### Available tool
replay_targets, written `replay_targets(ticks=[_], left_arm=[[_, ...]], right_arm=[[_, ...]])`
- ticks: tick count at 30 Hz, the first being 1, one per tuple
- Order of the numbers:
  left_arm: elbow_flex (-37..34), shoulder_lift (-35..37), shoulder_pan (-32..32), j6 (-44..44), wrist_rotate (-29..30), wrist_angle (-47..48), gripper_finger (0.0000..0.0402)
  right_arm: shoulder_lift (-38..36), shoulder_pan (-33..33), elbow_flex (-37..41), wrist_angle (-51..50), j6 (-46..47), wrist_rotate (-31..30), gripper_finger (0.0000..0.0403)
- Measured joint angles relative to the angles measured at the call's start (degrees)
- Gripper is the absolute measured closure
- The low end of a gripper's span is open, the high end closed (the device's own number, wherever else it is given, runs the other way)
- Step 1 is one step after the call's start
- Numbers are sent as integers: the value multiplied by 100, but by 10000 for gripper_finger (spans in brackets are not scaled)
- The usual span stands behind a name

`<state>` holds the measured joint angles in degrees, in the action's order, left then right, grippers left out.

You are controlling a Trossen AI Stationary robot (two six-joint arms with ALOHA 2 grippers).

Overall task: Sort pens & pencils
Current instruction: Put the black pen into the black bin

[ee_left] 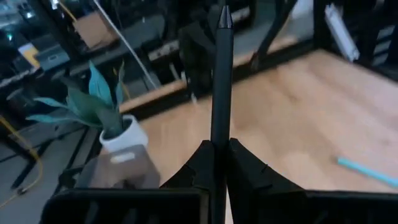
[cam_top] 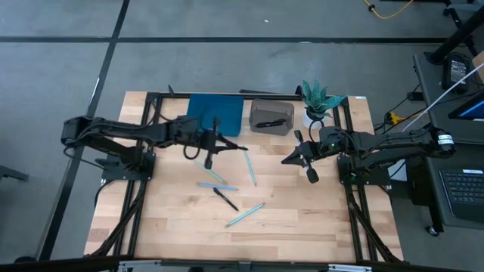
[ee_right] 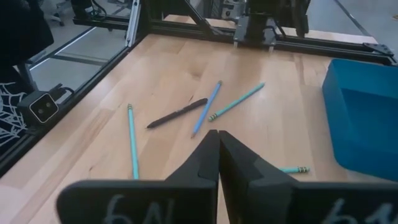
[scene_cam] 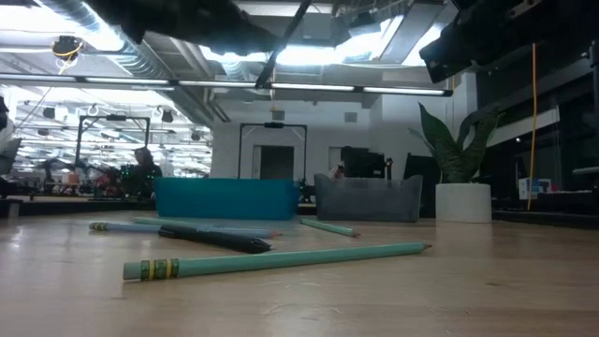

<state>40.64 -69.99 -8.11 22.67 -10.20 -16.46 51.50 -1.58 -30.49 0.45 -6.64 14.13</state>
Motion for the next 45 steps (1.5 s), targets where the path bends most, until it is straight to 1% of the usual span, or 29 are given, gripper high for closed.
replay_targets(ticks=[4, 10, 14, 18, 25, 28, 33, 36, 38, 41, 45], left_arm=[[-287, -14, -216, -166, -269, -514, 386], [-682, -18, -332, -333, -348, -1530, 387], [-753, -18, -440, -464, -609, -1686, 387], [-758, -18, -453, -574, -627, -1761, 387], [-761, -264, -472, -571, -630, -2234, 387], [-761, -461, -568, -644, -775, -2351, 387], [-761, -722, -723, -804, -1053, -2763, 387], [-761, -844, -762, -863, -1079, -3019, 387], [-761, -902, -786, -869, -1198, -3140, 387], [-691, -1027, -790, -880, -1226, -3222, 387], [-493, -1262, -786, -881, -1374, -3221, 387]], right_arm=[[1, 2, 0, 79, -55, -2, 395], [1, 2, -1, 346, -260, -4, 395], [45, 2, -1, 616, -325, -11, 395], [268, 2, -1, 1047, -452, -25, 395], [1040, 0, -1, 2037, -589, -527, 395], [1241, -16, -1, 2446, -600, -714, 395], [1290, -17, -1, 2742, -594, -1298, 395], [1295, -17, -1, 2848, -647, -1364, 395], [1295, -17, -1, 2916, -657, -1346, 394], [1316, -17, -1, 2989, -662, -1314, 383], [1433, -17, -1, 3314, -696, -1314, 350]])
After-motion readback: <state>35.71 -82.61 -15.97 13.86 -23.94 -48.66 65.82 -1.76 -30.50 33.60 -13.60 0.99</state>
